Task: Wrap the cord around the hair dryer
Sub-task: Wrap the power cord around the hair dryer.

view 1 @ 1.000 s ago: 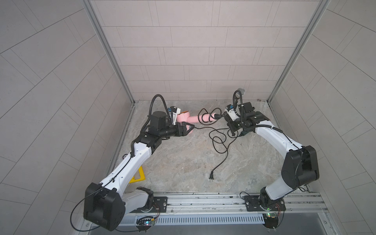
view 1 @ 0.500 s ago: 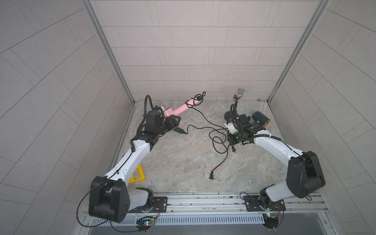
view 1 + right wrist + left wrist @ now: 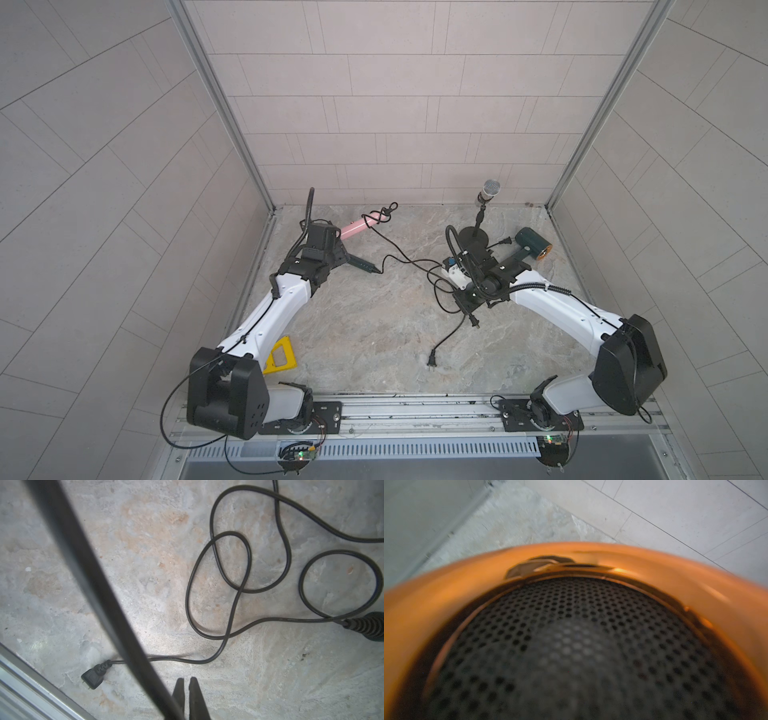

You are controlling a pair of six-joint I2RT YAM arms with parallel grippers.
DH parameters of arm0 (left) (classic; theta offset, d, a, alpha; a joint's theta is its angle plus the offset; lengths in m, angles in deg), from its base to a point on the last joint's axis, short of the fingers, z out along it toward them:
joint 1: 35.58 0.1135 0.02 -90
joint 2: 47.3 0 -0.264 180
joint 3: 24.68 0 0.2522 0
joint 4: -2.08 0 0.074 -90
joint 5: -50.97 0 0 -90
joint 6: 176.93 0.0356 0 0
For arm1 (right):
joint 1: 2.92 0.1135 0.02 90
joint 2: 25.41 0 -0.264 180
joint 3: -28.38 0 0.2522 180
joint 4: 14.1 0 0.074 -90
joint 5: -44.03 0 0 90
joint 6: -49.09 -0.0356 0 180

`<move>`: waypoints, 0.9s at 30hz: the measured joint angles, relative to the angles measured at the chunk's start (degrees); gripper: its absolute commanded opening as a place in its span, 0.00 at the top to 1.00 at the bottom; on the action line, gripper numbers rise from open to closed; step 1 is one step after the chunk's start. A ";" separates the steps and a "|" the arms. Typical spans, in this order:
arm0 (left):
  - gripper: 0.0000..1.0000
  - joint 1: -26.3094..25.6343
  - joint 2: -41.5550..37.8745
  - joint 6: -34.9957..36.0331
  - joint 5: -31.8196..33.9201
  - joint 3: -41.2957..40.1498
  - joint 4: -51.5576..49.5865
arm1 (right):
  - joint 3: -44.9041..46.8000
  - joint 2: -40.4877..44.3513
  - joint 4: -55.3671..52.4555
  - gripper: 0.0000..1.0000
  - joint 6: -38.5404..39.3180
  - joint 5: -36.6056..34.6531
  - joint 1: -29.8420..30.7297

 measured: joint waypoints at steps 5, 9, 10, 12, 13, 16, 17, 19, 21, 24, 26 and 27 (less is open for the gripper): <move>1.00 -4.24 2.58 4.42 10.40 3.28 0.00 | -4.94 -0.02 -5.35 1.00 0.52 -0.90 5.18; 1.00 -6.23 5.40 7.32 16.09 3.34 0.26 | -10.62 -0.02 -8.83 1.00 0.76 -0.26 9.38; 1.00 -6.84 6.27 8.04 17.25 3.34 0.35 | -12.13 -0.02 -9.40 1.00 0.79 0.17 10.12; 1.00 -7.89 7.48 9.22 18.73 3.30 0.52 | -14.99 -0.02 -10.05 1.00 0.92 1.31 11.10; 1.00 -8.57 8.02 9.97 19.58 3.28 0.74 | -16.20 0.00 -10.08 1.00 0.96 1.84 11.32; 1.00 -10.80 9.09 12.26 21.09 3.28 1.99 | -20.24 -0.15 -10.97 1.00 1.33 2.89 11.37; 1.00 -11.63 9.42 13.00 21.42 3.28 2.43 | -22.01 -0.44 -11.58 1.00 1.55 2.99 11.28; 1.00 -13.20 10.12 14.80 21.59 3.28 3.04 | -26.75 -1.64 -12.83 1.00 2.43 2.84 11.08; 1.00 -14.36 10.67 16.48 21.38 3.28 3.21 | -30.95 -3.08 -13.57 1.00 3.21 2.47 10.51; 1.00 -15.54 11.02 18.67 19.98 3.28 3.23 | -36.72 -5.66 -14.58 1.00 4.48 0.66 8.92; 1.00 -15.63 11.04 19.87 18.97 3.26 3.23 | -39.85 -7.58 -15.21 1.00 4.85 -0.57 6.78; 1.00 -15.63 11.06 20.33 18.36 3.28 3.26 | -41.53 -8.72 -15.61 1.00 4.96 -1.11 5.42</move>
